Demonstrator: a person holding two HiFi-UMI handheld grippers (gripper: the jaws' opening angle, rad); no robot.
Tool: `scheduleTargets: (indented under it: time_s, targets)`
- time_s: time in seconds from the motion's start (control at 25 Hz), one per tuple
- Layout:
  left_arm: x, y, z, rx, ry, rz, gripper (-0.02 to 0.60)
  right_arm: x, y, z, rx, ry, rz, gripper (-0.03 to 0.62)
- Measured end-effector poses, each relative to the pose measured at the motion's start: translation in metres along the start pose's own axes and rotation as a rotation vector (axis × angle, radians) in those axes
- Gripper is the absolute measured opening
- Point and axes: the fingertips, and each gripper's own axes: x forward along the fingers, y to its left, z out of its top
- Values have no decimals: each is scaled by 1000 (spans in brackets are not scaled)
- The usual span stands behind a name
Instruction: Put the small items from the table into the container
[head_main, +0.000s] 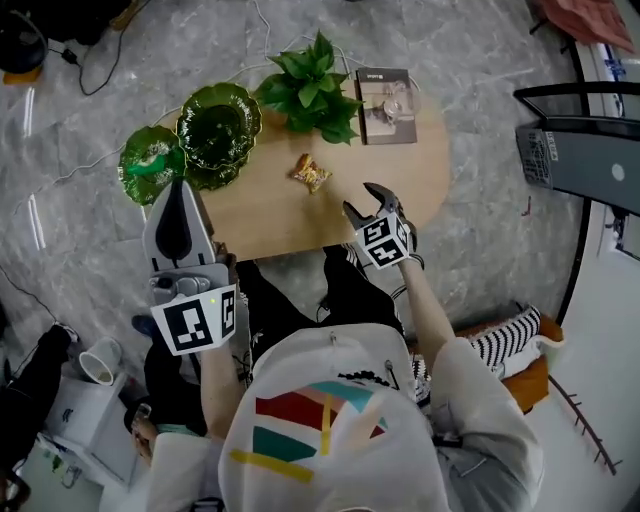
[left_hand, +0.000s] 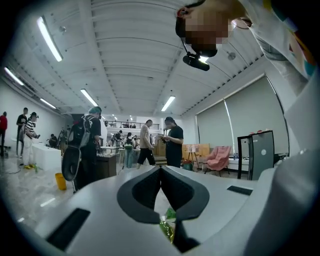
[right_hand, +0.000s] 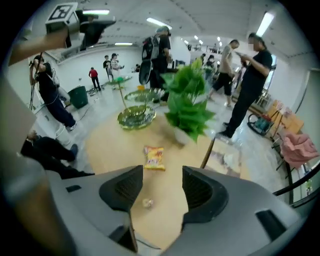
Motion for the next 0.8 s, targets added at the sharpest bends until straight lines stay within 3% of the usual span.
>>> scheduleTargets:
  time_s: [0.12,0.36,0.56,0.6,0.64,0.8]
  targets:
    - [8,-20,-35,-22,43,-8,8,46,18,-63,3,127,103,239]
    - [4,-36,-93,-63,130,-6,8,106,39,-132,-61,333,152,238]
    - [-3,-27,-106,-61,146,41,8,121,48,-155,-62,446,137,236]
    - [-4,-25,-106,-59,145,50,8,121,49,-155,-58,457,136,201]
    - [-5,-23,-106,-57,143,58,8,121,50,-154,-62,463,136,153]
    - [-6,-17,-97,-50,126,70,8,119,49,-144,-103,448,137,153]
